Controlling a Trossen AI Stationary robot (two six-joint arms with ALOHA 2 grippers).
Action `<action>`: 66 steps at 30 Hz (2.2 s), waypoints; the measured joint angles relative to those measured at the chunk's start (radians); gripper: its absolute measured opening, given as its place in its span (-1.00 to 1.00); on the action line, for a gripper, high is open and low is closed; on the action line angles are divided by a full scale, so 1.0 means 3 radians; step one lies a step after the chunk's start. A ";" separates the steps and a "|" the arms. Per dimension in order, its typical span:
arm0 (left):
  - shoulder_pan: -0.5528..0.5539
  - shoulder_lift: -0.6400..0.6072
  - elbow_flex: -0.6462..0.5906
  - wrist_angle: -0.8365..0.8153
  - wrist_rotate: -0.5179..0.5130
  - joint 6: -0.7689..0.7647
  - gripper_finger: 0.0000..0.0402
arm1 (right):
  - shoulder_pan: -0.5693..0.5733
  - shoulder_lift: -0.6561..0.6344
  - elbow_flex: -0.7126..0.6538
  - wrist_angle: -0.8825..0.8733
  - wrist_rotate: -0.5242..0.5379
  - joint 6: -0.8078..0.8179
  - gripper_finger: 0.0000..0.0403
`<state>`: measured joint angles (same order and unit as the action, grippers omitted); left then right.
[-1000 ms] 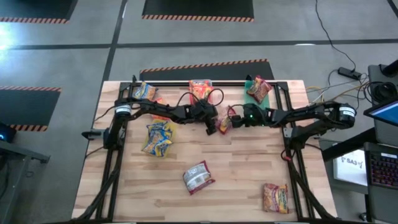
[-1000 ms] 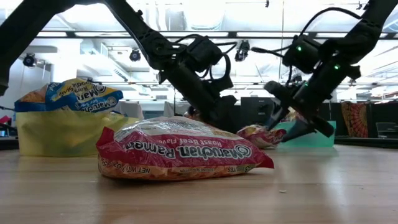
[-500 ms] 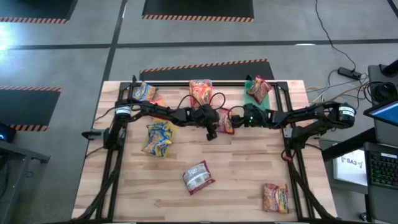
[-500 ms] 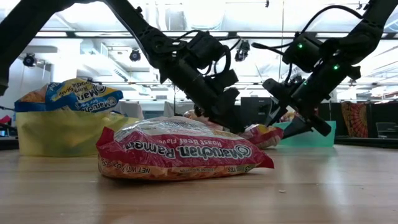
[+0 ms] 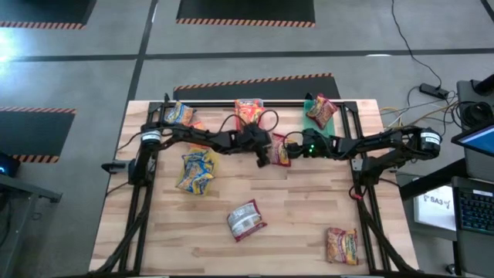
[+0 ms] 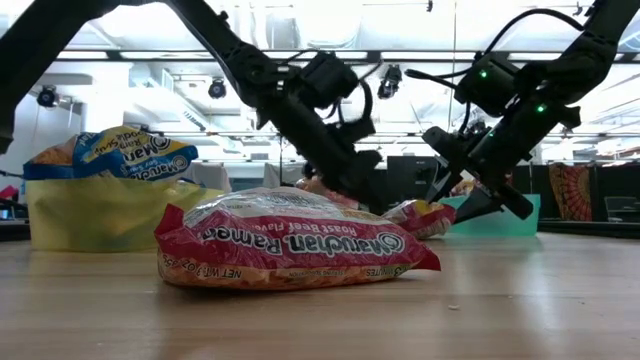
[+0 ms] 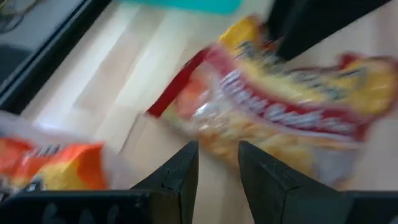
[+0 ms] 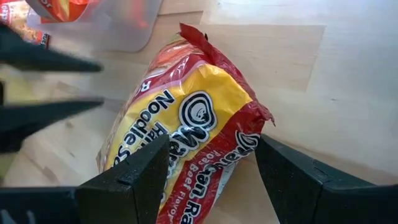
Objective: Sort Maruchan noodles
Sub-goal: Put the red noodle pack into the green bin
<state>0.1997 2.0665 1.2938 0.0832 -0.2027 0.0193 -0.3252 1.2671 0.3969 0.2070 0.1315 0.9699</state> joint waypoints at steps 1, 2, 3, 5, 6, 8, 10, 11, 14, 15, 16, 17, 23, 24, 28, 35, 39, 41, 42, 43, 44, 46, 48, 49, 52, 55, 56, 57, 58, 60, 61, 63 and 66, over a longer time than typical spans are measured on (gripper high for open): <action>0.0021 0.0015 0.0000 -0.0001 -0.0007 -0.0016 -0.52 | 0.0000 0.0000 0.0000 0.0001 0.0001 0.0000 0.12; 0.0036 0.0023 -0.0001 -0.0017 -0.0011 -0.0040 -0.52 | 0.0000 0.0000 0.0000 0.0004 0.0001 0.0001 0.12; 0.0052 0.0025 -0.0001 -0.0021 -0.0037 -0.0064 -0.52 | 0.0000 0.0000 0.0000 0.0006 0.0001 0.0023 0.12; 0.0080 0.0051 0.0004 0.0011 -0.0067 -0.0102 -0.52 | 0.0000 0.0000 -0.0001 0.0020 0.0005 0.0041 0.12; 0.0090 0.0064 0.0005 -0.0005 -0.0068 -0.0132 -0.52 | 0.0000 0.0000 -0.0001 0.0025 0.0005 0.0040 0.12; 0.0096 0.0121 0.0004 -0.0036 -0.0057 -0.0172 -0.52 | 0.0000 0.0000 -0.0001 0.0025 0.0004 0.0050 0.12; 0.0097 0.0164 0.0008 -0.0027 0.0035 -0.0181 -0.52 | 0.0000 0.0000 -0.0001 0.0030 0.0004 0.0050 0.12; 0.0090 0.0190 0.0031 -0.0027 0.0069 -0.0184 -0.52 | 0.0000 0.0000 -0.0001 0.0030 0.0005 0.0053 0.12; 0.0055 0.0258 0.0116 -0.0005 0.0176 -0.0182 -0.52 | 0.0001 0.0000 -0.0001 0.0031 0.0002 0.0055 0.12; 0.0042 0.0279 0.0151 -0.0015 0.0183 -0.0178 -0.52 | 0.0001 0.0000 -0.0001 0.0030 0.0002 0.0054 0.12; 0.0028 0.0290 0.0188 -0.0018 0.0190 -0.0172 -0.52 | 0.0001 0.0000 -0.0001 0.0030 0.0002 0.0052 0.12; 0.0015 0.0294 0.0220 -0.0036 0.0206 -0.0151 -0.51 | 0.0001 0.0000 -0.0001 0.0029 0.0000 0.0052 0.12; -0.0053 0.0294 0.0329 -0.0099 0.0537 -0.0095 -0.51 | 0.0052 -0.0003 -0.0003 0.0035 -0.0024 0.0050 0.12; -0.0055 0.0294 0.0336 -0.0102 0.0545 -0.0095 -0.51 | 0.0067 -0.0003 -0.0003 0.0040 -0.0027 0.0050 0.12; -0.0055 0.0294 0.0350 -0.0105 0.0556 -0.0103 -0.51 | 0.0141 -0.0003 -0.0003 0.0044 -0.0061 0.0058 0.12; -0.0079 0.0294 0.0350 -0.0172 0.0562 -0.0107 -0.51 | 0.0319 -0.0004 -0.0005 0.0046 -0.0052 0.0074 0.12; -0.0099 0.0294 0.0378 -0.0235 0.0559 -0.0107 -0.51 | 0.0372 -0.0006 -0.0005 0.0043 -0.0100 0.0072 0.12; -0.0106 0.0293 0.0394 -0.0274 0.0557 -0.0104 -0.51 | 0.0388 -0.0006 -0.0005 0.0043 -0.0121 0.0072 0.12; -0.0112 0.0293 0.0399 -0.0278 0.0556 -0.0098 -0.52 | 0.0394 -0.0006 -0.0005 0.0043 -0.0125 0.0071 0.12; -0.0114 0.0293 0.0412 -0.0290 0.0552 -0.0092 -0.52 | 0.0394 -0.0006 -0.0005 0.0044 -0.0130 0.0070 0.12; -0.0120 0.0293 0.0429 -0.0303 0.0549 -0.0089 -0.52 | 0.0394 -0.0006 -0.0005 0.0043 -0.0139 0.0070 0.12; -0.0129 0.0293 0.0459 -0.0326 0.0546 -0.0083 -0.54 | 0.0395 -0.0006 -0.0005 0.0041 -0.0151 0.0052 0.12; -0.0137 0.0293 0.0489 -0.0348 0.0547 -0.0060 -0.56 | 0.0402 -0.0006 0.0000 0.0035 -0.0163 0.0013 0.11; -0.0138 0.0293 0.0495 -0.0359 0.0547 -0.0047 -0.57 | 0.0402 -0.0006 0.0006 0.0030 -0.0171 -0.0002 0.10; -0.0140 0.0293 0.0516 -0.0395 0.0549 -0.0041 -0.60 | 0.0407 -0.0006 0.0010 0.0047 -0.0192 -0.0059 0.03; -0.0140 0.0294 0.0521 -0.0403 0.0549 -0.0046 -0.61 | 0.0407 -0.0005 0.0010 0.0045 -0.0197 -0.0094 -0.06; -0.0140 0.0294 0.0521 -0.0413 0.0550 -0.0060 -0.61 | 0.0407 -0.0005 0.0010 0.0040 -0.0197 -0.0106 -0.08; -0.0140 0.0294 0.0521 -0.0421 0.0548 -0.0067 -0.61 | 0.0407 -0.0004 0.0012 0.0032 -0.0199 -0.0131 -0.09; -0.0140 0.0294 0.0521 -0.0424 0.0541 -0.0069 -0.61 | 0.0407 -0.0005 0.0014 0.0025 -0.0199 -0.0144 -0.10; -0.0140 0.0294 0.0523 -0.0420 0.0529 -0.0072 -0.61 | 0.0407 -0.0003 0.0014 0.0023 -0.0203 -0.0154 -0.11; -0.0142 0.0294 0.0524 -0.0420 0.0530 -0.0075 -0.61 | 0.0408 -0.0003 0.0014 0.0024 -0.0204 -0.0153 -0.11; -0.0150 0.0297 0.0548 -0.0434 0.0528 -0.0080 -0.61 | 0.0408 -0.0003 0.0016 0.0026 -0.0202 -0.0154 -0.11; -0.0166 0.0301 0.0616 -0.0513 0.0486 -0.0035 -0.61 | 0.0408 -0.0001 0.0053 -0.0005 -0.0201 -0.0203 -0.11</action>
<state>0.1499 2.1568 1.4785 -0.0708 -0.0569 0.0088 -0.2028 1.2667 0.4129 0.2054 0.0711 0.9091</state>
